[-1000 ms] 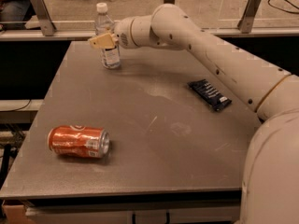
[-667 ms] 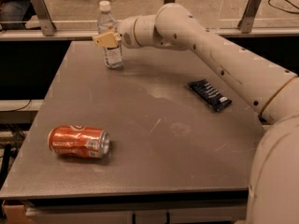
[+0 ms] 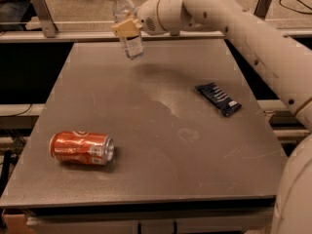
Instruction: Knock blue plastic bottle over
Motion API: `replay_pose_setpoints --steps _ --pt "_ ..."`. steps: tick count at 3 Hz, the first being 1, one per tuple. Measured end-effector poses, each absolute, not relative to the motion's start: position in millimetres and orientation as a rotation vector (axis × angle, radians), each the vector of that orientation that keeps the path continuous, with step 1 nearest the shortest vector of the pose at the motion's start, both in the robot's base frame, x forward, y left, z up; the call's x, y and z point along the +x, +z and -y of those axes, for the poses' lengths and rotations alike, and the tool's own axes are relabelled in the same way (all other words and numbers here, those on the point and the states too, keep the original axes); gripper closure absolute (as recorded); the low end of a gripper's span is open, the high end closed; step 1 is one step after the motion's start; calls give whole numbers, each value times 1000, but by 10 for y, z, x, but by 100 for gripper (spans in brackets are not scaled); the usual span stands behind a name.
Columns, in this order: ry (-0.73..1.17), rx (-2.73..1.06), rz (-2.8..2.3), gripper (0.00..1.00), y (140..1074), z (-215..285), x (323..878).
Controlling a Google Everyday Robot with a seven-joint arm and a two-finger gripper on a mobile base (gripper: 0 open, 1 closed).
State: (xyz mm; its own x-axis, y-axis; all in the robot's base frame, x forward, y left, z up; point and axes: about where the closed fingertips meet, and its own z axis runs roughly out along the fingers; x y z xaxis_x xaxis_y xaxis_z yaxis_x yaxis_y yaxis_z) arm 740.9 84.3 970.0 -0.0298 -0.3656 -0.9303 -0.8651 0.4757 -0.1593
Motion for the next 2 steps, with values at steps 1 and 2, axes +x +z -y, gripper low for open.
replay_pose_setpoints --steps 1,2 --pt "504 -1208 -1636 100 9862 -672 7370" --pt "424 -1385 -1680 100 9831 -571 7267"
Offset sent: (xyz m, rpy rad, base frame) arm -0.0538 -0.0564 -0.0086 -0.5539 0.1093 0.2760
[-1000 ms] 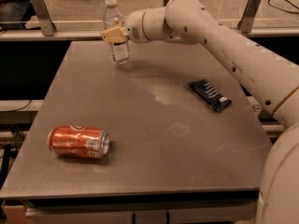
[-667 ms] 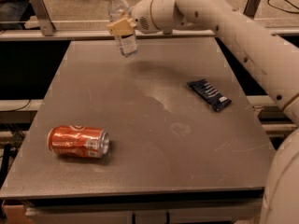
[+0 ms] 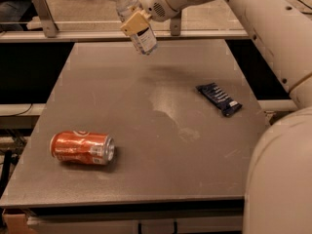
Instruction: Knock blue plastic bottle over
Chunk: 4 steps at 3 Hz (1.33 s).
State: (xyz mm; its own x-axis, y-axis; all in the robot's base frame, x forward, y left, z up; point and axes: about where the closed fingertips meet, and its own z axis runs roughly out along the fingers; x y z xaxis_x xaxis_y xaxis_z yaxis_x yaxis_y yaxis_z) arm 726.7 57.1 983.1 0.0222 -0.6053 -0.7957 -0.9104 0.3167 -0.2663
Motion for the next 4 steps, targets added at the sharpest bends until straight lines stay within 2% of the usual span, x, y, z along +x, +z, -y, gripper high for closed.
replay_pose_setpoints --steps 2,4 --pt "316 -1790 -1773 100 9368 -496 6818" --pt "298 -2025 -1789 100 8968 -598 6445"
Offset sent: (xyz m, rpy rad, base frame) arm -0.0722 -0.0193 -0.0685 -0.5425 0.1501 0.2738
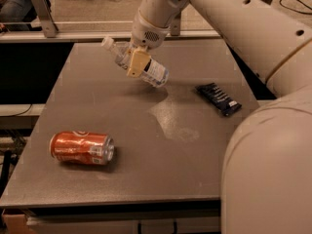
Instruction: Knock blue plastic bottle over
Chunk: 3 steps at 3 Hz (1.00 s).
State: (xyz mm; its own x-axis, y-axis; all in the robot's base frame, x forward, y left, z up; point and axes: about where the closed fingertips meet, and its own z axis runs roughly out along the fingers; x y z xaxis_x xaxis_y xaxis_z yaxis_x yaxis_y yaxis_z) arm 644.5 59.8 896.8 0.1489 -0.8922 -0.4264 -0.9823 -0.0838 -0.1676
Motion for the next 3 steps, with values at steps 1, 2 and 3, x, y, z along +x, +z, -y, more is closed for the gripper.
replay_pose_setpoints --steps 1,2,3 --pt "325 -2069 -1795 84 8800 -661 6307" --pt "357 -2098 -1790 59 8675 -750 6202" --pt "402 -2095 -1773 37 8624 -825 6139"
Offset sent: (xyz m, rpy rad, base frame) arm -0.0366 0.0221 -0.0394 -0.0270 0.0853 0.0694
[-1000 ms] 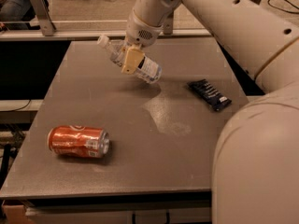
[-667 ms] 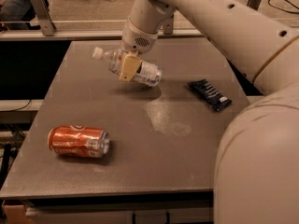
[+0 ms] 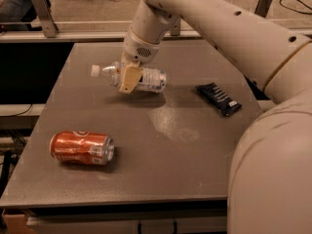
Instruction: Knock blue plastic bottle over
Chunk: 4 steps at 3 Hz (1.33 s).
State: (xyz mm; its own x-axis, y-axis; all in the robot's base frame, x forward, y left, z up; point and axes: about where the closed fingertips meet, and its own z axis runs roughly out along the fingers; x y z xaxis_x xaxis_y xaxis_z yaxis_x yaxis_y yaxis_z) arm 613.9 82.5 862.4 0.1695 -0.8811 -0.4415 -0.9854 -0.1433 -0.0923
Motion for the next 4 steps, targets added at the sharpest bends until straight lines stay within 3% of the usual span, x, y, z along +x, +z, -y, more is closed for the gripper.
replay_pose_setpoints --steps 1,2,4 --pt "458 -2071 -1741 13 8644 -913 6094" --pt "499 -2045 -1713 0 8692 -965 6071" --pt "568 -1972 -1686 0 8796 -950 6079"
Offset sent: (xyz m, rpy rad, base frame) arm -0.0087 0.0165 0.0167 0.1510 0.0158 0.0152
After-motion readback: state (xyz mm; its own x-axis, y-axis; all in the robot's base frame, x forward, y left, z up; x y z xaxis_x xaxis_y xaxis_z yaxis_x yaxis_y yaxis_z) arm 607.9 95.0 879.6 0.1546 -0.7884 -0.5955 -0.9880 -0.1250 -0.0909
